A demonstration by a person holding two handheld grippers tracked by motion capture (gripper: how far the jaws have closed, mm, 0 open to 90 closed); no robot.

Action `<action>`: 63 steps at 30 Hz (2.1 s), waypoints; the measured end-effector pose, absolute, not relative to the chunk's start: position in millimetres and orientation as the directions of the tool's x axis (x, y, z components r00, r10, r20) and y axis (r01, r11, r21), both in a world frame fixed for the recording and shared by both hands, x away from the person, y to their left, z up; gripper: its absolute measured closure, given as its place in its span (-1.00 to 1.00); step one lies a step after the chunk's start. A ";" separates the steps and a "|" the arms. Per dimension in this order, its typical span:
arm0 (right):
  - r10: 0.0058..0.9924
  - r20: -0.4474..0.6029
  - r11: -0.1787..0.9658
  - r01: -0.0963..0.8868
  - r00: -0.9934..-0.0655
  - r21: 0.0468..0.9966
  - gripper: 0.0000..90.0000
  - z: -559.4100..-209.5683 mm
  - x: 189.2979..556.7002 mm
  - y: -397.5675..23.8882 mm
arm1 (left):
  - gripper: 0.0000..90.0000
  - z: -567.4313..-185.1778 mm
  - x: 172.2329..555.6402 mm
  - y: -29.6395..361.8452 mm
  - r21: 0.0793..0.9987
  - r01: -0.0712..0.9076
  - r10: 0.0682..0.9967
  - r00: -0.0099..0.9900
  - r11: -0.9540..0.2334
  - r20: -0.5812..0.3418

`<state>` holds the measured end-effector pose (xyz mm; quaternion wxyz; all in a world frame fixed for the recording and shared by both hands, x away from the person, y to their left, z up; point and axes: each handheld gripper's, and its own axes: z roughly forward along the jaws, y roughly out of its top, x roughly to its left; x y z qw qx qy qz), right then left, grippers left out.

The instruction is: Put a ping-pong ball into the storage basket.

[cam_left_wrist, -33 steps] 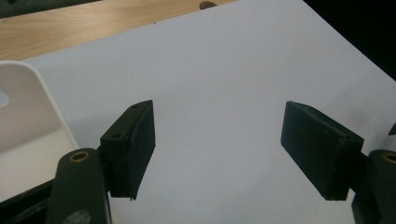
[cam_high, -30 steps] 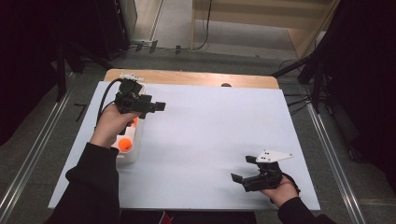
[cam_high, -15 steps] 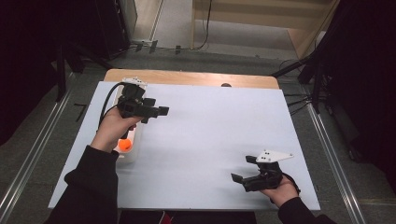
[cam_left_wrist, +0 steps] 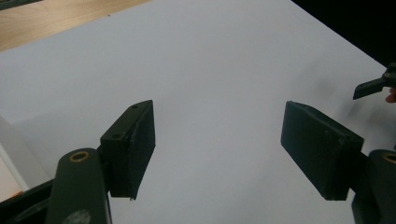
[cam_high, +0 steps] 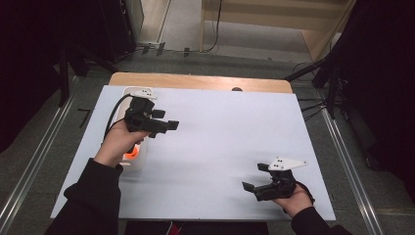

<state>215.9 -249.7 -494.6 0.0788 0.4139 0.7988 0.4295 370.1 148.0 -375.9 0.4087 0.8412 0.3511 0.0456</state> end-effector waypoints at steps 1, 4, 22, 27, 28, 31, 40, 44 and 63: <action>0.727 0.229 0.290 0.592 -0.647 0.752 -0.89 -494.6 216.0 -249.8 | -0.40 -376.2 368.8 147.9 0.722 0.551 0.627 0.751 -0.418 -0.210; 0.729 0.229 0.289 0.594 -0.645 0.751 -0.89 -494.6 215.8 -249.8 | -0.40 -377.7 364.5 148.7 0.726 0.540 0.619 0.759 -0.425 -0.202; 0.730 0.227 0.290 0.593 -0.645 0.751 -0.89 -494.4 216.0 -249.8 | -0.40 -390.9 345.5 147.8 0.739 0.514 0.599 0.778 -0.436 -0.188; 0.731 0.224 0.291 0.591 -0.645 0.752 -0.89 -494.1 215.8 -250.0 | -0.40 -396.1 340.1 145.9 0.745 0.503 0.591 0.786 -0.438 -0.183; 0.731 0.224 0.291 0.591 -0.645 0.752 -0.89 -494.1 215.8 -250.0 | -0.40 -396.1 340.1 145.9 0.745 0.503 0.591 0.786 -0.438 -0.183; 0.733 0.228 0.287 0.594 -0.641 0.752 -0.89 -494.1 215.9 -249.7 | -0.40 -398.5 335.2 146.1 0.751 0.487 0.579 0.797 -0.446 -0.173; 0.735 0.225 0.289 0.595 -0.640 0.750 -0.89 -494.2 215.9 -249.8 | -0.40 -406.0 326.0 146.7 0.751 0.478 0.571 0.804 -0.456 -0.165; 0.733 0.226 0.290 0.595 -0.641 0.750 -0.89 -494.4 216.1 -249.9 | -0.40 -409.9 321.4 146.5 0.746 0.471 0.558 0.814 -0.470 -0.162; 0.735 0.223 0.290 0.595 -0.640 0.750 -0.89 -494.7 216.7 -249.9 | -0.40 -431.1 300.8 149.7 0.744 0.449 0.529 0.835 -0.494 -0.153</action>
